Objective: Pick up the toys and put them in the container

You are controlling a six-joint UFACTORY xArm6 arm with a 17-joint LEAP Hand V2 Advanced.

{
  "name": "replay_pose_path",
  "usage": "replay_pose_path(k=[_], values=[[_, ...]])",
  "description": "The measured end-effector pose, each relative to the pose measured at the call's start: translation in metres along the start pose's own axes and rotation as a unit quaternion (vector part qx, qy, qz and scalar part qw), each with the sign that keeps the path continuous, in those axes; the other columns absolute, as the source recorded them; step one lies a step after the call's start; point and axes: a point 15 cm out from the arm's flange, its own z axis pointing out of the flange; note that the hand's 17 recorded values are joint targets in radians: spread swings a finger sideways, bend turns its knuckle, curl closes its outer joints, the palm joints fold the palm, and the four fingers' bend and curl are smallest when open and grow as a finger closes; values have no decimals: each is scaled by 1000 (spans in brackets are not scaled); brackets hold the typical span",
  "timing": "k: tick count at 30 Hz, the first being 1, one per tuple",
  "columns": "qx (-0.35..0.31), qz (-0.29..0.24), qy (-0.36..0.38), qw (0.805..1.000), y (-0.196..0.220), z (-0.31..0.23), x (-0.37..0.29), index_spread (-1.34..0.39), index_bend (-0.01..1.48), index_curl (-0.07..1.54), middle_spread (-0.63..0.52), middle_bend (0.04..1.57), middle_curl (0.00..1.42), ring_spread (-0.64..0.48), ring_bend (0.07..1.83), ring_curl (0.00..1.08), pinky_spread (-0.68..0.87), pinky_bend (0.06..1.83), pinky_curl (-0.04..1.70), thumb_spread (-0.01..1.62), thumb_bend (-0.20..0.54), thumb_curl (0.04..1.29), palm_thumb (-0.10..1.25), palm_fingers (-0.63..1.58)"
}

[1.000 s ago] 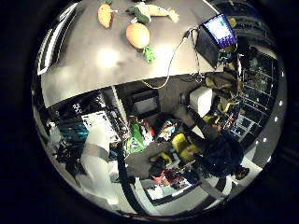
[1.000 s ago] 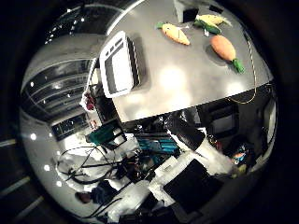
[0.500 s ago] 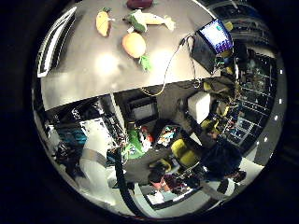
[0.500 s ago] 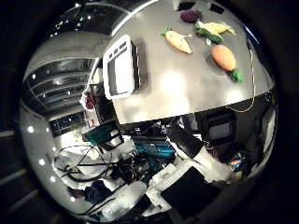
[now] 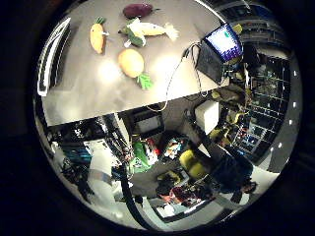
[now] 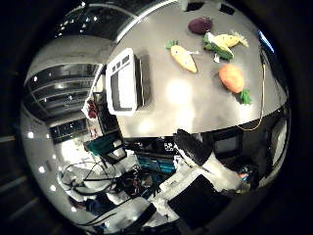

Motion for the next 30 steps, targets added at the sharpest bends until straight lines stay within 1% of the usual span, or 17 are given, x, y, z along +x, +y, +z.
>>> replay_pose_path(k=[3,6,9,15,22,30], values=[[10,22,2,1000,-16,10,22,-286,139,266,102,208,327,203,246,247,416,360,328,1097,-31,298,642,107],[21,47,1,999,-28,24,43,-255,132,255,126,213,329,204,275,256,415,376,329,1090,-28,296,617,117],[18,79,-5,997,-34,51,71,-203,132,238,158,228,332,209,312,267,423,415,335,1072,-30,290,554,107],[21,116,-6,993,-44,94,109,-169,138,231,192,243,333,211,339,268,425,456,335,1051,-29,287,503,89],[8,133,-21,991,-52,144,121,-157,142,235,194,240,331,221,355,265,426,498,329,1030,-28,286,475,71],[-17,131,-31,991,-55,186,119,-154,148,243,194,241,332,221,365,261,429,513,319,1012,-27,289,463,74]])
